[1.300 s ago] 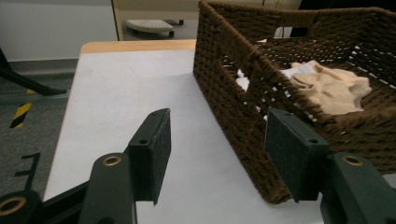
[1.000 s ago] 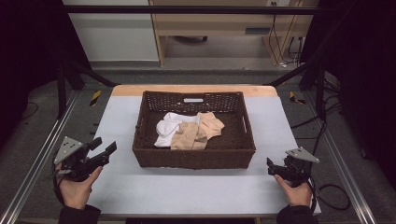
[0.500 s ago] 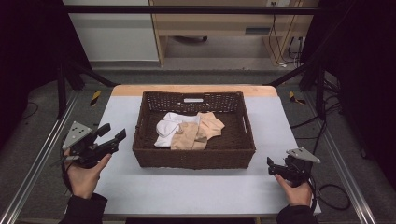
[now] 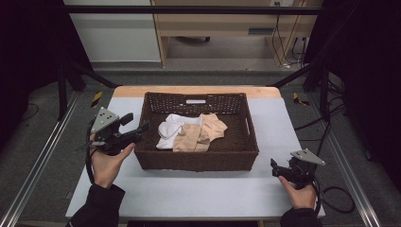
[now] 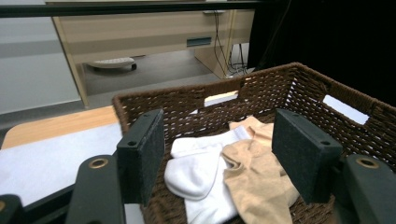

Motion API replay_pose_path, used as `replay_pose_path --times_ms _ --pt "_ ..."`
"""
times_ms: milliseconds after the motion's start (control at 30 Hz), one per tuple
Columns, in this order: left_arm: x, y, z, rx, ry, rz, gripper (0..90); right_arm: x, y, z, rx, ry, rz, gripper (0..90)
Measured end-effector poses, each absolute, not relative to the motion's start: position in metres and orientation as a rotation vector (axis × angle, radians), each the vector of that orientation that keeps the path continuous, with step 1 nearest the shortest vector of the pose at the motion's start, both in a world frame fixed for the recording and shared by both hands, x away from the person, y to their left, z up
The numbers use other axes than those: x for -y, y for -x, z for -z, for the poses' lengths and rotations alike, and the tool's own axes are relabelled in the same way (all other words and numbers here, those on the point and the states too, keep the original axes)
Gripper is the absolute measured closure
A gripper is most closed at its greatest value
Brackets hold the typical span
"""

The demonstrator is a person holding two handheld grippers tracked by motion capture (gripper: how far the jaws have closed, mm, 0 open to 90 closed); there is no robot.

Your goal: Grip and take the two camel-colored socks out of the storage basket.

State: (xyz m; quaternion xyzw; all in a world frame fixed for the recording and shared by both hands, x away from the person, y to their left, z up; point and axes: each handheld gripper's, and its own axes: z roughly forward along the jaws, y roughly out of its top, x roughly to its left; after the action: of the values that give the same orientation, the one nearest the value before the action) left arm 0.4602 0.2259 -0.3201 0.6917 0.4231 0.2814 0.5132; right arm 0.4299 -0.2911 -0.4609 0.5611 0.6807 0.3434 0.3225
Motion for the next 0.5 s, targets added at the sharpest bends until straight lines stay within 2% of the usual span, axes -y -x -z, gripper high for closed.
replay_pose_path --times_ms 500 --pt "-0.186 -0.493 0.31 -0.991 -1.689 -0.659 33.5 0.291 -0.43 0.46 -1.783 -1.469 -0.907 5.4"
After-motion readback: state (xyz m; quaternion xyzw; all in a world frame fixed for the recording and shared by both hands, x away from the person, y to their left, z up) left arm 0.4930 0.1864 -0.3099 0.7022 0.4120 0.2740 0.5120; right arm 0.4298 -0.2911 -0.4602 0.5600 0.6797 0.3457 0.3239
